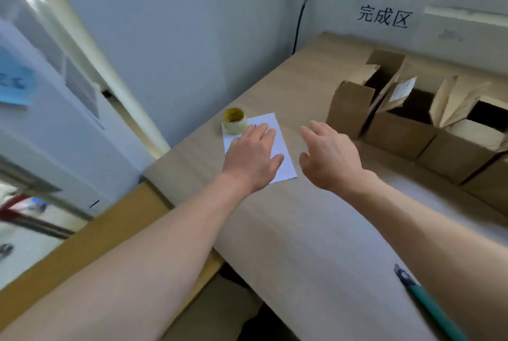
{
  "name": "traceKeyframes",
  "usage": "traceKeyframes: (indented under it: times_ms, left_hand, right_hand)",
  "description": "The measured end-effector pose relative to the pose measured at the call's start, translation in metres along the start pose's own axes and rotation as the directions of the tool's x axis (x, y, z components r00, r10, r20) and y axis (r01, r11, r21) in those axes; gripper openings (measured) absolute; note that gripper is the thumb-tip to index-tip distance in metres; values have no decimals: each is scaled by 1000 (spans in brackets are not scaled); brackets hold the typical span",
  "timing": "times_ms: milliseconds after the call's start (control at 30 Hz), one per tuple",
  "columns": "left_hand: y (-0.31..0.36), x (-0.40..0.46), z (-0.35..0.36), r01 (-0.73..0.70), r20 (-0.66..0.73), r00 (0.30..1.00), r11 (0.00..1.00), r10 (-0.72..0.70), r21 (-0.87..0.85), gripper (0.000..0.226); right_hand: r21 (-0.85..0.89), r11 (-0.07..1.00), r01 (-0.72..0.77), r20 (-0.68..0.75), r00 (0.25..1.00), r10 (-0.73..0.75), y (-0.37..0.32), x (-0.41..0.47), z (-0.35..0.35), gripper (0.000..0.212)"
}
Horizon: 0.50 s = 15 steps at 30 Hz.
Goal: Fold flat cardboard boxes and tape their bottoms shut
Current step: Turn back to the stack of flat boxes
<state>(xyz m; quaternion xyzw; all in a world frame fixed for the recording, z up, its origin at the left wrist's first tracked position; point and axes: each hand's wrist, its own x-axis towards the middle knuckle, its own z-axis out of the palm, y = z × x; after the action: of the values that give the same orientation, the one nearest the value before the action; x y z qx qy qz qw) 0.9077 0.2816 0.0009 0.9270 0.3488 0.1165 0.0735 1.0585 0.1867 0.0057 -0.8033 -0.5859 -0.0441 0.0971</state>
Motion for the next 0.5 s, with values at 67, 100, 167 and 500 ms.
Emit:
traceKeyframes:
  times_ms: [67, 100, 167, 500]
  left_hand:
    - [-17, -51, -15, 103, -25, 994, 995, -103, 12, 54]
    - [-26, -75, -21, 151, -31, 988, 988, -150, 26, 55]
    - [-43, -124, -32, 228, -52, 973, 972, -226, 46, 57]
    - [-128, -367, -76, 610, -166, 783, 792, -599, 23, 64]
  right_hand:
    - [21, 996, 86, 0, 996, -86, -38, -15, -5, 18]
    - [27, 992, 122, 3, 992, -122, -57, -22, -8, 18]
    - [42, 980, 196, 33, 980, -198, -96, -38, -9, 22]
    - [140, 822, 553, 49, 825, -563, -300, -127, 1, 33]
